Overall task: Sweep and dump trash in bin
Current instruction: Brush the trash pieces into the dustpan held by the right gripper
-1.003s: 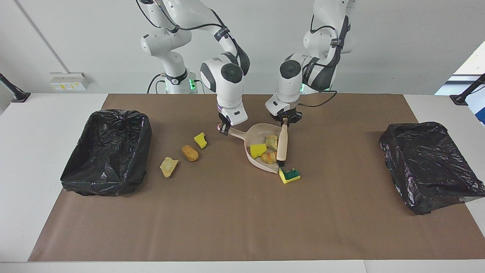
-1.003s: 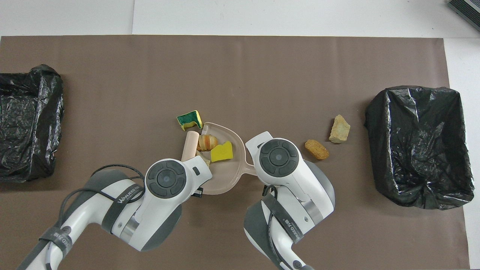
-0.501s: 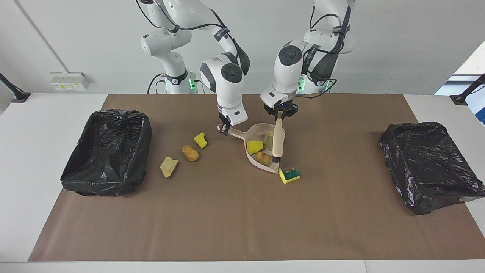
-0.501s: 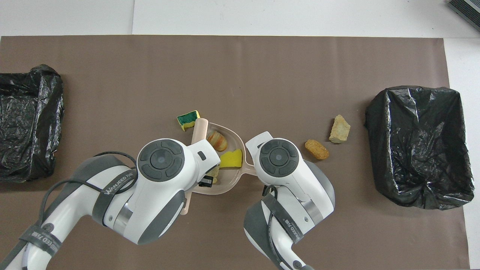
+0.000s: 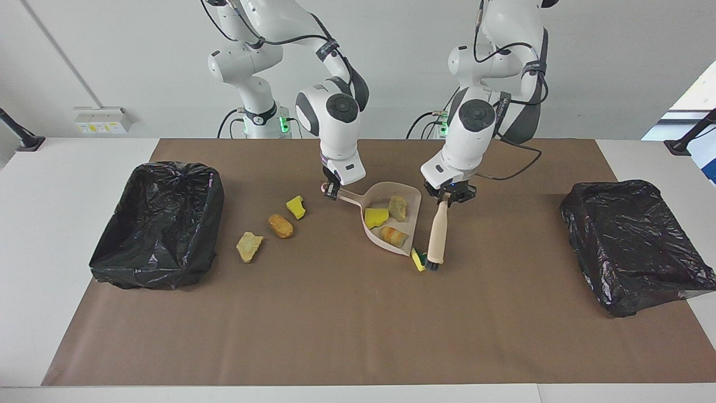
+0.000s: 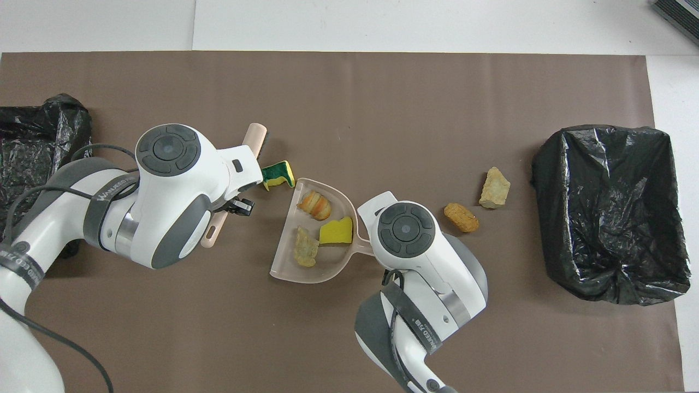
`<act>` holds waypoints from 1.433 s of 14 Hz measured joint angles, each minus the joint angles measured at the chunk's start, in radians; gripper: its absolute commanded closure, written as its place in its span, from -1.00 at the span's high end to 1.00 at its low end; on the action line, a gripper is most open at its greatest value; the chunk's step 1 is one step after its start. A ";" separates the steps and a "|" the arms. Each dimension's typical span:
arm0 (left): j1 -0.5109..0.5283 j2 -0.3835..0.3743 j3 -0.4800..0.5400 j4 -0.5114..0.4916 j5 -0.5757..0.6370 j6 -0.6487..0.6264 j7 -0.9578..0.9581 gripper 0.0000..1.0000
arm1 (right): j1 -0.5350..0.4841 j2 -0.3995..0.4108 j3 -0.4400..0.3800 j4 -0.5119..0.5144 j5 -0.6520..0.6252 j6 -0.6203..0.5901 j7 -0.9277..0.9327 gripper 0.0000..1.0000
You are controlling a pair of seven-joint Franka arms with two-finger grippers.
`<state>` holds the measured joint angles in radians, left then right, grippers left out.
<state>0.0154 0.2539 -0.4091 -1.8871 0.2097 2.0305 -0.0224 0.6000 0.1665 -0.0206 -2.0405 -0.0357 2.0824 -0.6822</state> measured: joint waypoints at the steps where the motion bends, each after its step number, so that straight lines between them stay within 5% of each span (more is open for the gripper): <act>1: 0.013 0.025 0.001 0.020 0.005 0.002 0.051 -1.00 | 0.000 0.000 0.000 0.000 0.000 0.000 0.000 -1.00; 10: 0.034 0.033 -0.037 0.001 -0.021 -0.091 0.192 -1.00 | 0.000 0.000 0.000 0.000 0.000 0.000 0.000 -1.00; 20: -0.079 -0.177 -0.051 -0.173 -0.207 -0.184 0.171 -1.00 | 0.000 0.000 0.000 0.000 0.000 0.000 0.001 -1.00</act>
<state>-0.0632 0.0766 -0.4596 -2.0600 0.0023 1.8470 0.1491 0.6001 0.1665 -0.0205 -2.0406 -0.0357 2.0823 -0.6815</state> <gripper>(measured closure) 0.744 0.670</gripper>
